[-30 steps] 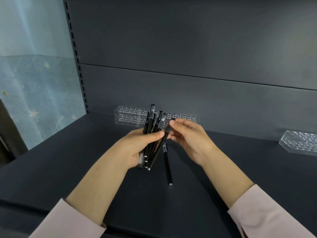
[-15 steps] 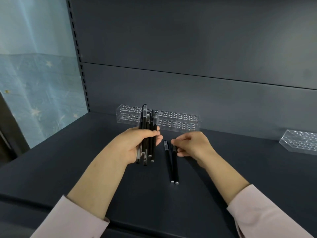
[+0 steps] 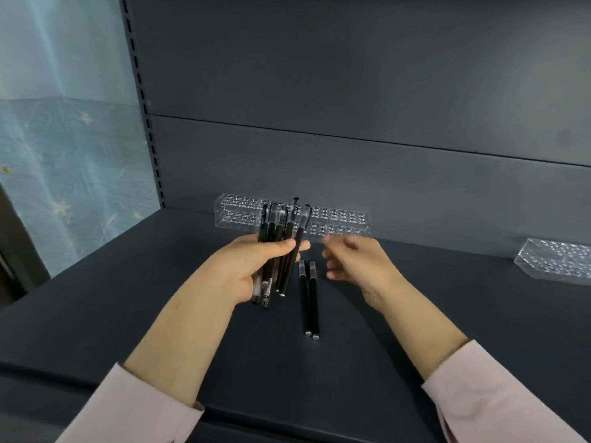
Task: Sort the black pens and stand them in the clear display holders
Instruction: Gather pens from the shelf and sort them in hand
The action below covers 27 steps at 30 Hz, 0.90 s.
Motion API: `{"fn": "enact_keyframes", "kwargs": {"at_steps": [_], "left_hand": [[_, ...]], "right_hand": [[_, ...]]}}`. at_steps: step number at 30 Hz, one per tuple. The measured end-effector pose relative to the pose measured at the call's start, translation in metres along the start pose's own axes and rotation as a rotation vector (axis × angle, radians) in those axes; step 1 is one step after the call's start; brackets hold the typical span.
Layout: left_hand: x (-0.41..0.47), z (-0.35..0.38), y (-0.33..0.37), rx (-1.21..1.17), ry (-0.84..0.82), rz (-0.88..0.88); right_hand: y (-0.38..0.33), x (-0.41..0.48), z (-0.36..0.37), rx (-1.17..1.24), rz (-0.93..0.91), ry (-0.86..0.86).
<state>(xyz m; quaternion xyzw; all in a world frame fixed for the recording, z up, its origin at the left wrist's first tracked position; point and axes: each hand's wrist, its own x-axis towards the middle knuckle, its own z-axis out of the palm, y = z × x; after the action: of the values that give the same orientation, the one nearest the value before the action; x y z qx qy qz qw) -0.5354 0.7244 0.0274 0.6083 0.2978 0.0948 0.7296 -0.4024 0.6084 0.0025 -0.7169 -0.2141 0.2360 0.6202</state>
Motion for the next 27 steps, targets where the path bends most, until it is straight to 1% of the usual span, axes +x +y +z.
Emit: {"fn": "enact_keyframes", "kwargs": {"at_steps": [2, 5, 7, 10, 12, 13, 14, 16, 18, 20, 23, 27], "left_hand": [[-0.001, 0.002, 0.0, 0.023, -0.033, 0.002], [0.0, 0.005, -0.001, 0.028, -0.059, -0.003], [-0.001, 0.007, -0.002, 0.015, -0.075, -0.002], [-0.001, 0.008, -0.002, 0.001, -0.07, -0.001], [0.002, 0.008, -0.002, -0.095, -0.034, -0.003], [0.004, 0.007, -0.002, -0.16, -0.019, -0.004], [0.006, 0.007, -0.003, -0.21, -0.01, -0.004], [0.008, 0.006, -0.003, -0.251, -0.006, -0.011], [0.009, 0.006, -0.004, -0.249, -0.009, -0.021], [0.008, 0.006, -0.004, -0.244, -0.009, -0.023], [0.008, 0.006, -0.004, -0.257, 0.009, -0.011], [0.007, 0.007, -0.004, -0.295, 0.035, 0.002]], "right_hand": [[-0.006, 0.0, -0.001, 0.095, -0.064, -0.051], [-0.008, -0.001, 0.001, 0.199, -0.102, -0.115], [-0.009, -0.001, 0.001, 0.263, -0.098, -0.105], [-0.013, 0.0, -0.003, 0.447, -0.073, -0.081], [-0.017, 0.004, -0.01, 0.541, -0.079, -0.018], [-0.018, 0.006, -0.014, 0.537, -0.086, 0.019], [-0.018, 0.008, -0.019, 0.484, -0.086, 0.047], [-0.014, 0.011, -0.026, 0.278, -0.032, 0.042], [-0.005, 0.012, -0.029, 0.082, 0.083, -0.035], [0.002, 0.01, -0.024, -0.033, 0.157, -0.1], [0.007, 0.007, -0.015, -0.105, 0.158, -0.116], [0.009, 0.006, -0.005, -0.126, 0.145, -0.082]]}}
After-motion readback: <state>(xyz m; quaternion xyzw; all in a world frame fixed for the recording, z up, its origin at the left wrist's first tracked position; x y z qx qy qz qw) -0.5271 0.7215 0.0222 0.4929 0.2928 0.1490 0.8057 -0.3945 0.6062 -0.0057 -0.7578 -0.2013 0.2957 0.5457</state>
